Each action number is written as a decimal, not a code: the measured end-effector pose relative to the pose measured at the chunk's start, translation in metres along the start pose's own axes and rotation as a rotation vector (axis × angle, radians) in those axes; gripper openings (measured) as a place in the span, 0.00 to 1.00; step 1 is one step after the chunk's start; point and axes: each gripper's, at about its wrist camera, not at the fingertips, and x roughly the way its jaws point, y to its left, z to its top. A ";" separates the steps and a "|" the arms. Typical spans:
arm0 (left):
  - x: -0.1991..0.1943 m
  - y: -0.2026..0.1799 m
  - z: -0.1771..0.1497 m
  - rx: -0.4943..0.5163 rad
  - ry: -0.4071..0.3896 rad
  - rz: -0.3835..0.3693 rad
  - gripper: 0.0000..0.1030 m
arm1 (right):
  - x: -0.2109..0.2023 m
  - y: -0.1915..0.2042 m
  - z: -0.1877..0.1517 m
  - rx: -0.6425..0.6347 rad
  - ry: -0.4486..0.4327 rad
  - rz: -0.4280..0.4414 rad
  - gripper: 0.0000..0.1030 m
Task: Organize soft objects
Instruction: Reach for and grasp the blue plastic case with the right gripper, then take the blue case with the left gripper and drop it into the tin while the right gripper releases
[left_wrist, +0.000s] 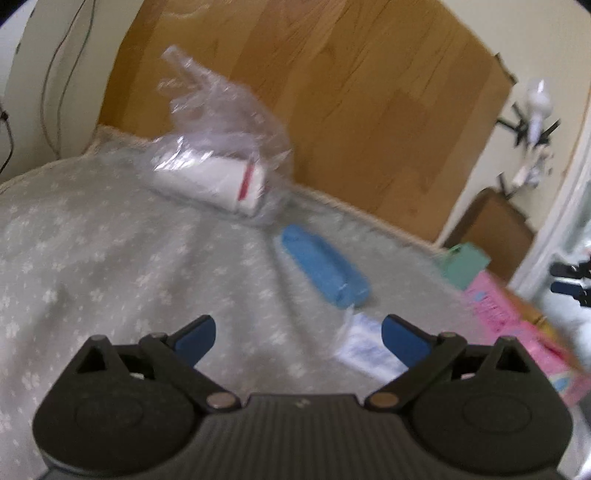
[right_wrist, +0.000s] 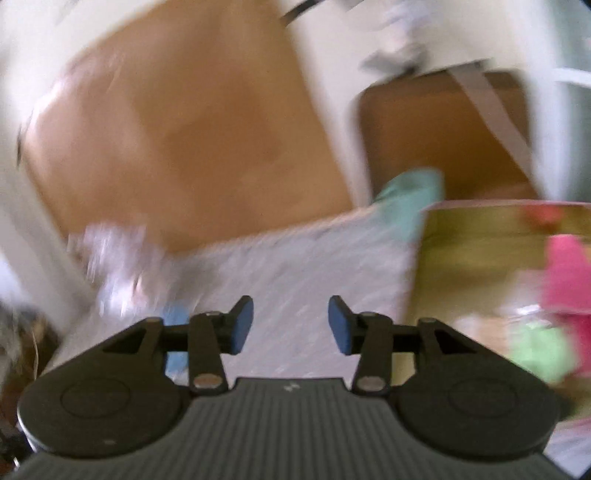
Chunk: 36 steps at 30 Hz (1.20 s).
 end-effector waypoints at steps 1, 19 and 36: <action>0.004 0.002 -0.005 -0.003 0.001 0.013 0.97 | 0.025 0.021 -0.010 -0.052 0.039 -0.003 0.55; 0.002 0.004 -0.015 0.014 -0.077 0.032 0.97 | 0.190 0.113 -0.059 -0.246 0.192 -0.112 0.55; 0.000 -0.089 -0.022 0.127 0.106 -0.188 0.98 | -0.058 0.032 -0.234 -0.178 -0.055 -0.243 0.57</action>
